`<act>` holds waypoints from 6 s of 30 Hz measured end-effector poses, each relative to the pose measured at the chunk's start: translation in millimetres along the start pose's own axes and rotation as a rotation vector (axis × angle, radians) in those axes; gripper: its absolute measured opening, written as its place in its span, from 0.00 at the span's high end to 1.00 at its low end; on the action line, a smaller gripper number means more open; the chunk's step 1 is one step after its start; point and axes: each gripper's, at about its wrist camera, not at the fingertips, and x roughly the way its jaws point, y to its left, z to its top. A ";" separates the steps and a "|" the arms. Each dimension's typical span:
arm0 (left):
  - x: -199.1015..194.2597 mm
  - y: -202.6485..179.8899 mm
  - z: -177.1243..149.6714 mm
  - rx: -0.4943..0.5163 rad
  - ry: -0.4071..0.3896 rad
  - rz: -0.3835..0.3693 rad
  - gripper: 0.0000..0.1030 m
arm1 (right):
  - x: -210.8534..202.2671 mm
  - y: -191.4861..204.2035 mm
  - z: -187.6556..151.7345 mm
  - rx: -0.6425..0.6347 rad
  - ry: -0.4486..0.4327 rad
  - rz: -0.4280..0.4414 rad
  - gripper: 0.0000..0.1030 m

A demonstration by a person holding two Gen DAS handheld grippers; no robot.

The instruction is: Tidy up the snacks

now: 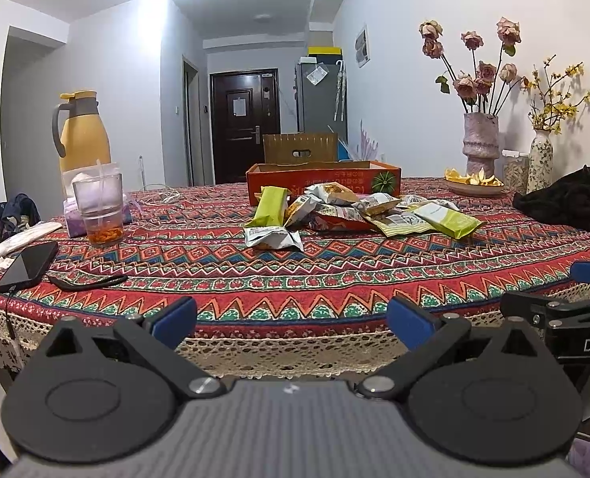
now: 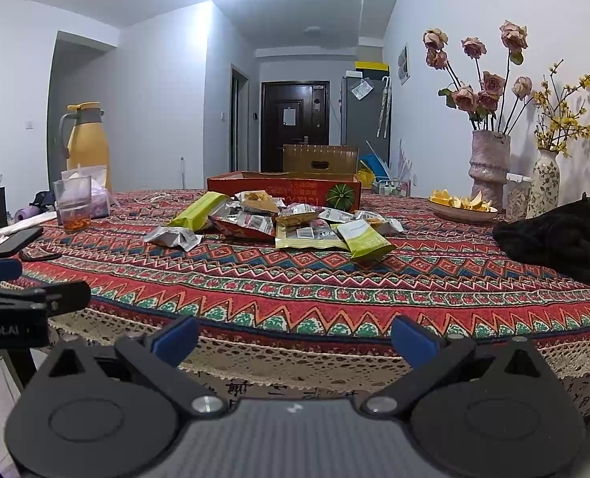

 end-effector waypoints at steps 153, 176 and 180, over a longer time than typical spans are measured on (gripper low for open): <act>157.4 4.0 143.1 -0.045 0.120 -0.098 0.53 | 147.8 -50.0 124.0 0.026 0.258 0.012 0.58; 314.2 50.8 234.0 -0.088 0.123 -0.060 0.53 | 283.4 -78.3 231.5 -0.053 0.165 0.001 0.58; 351.6 57.2 252.5 -0.091 0.128 -0.065 0.53 | 316.4 -83.9 255.9 -0.054 0.150 0.019 0.58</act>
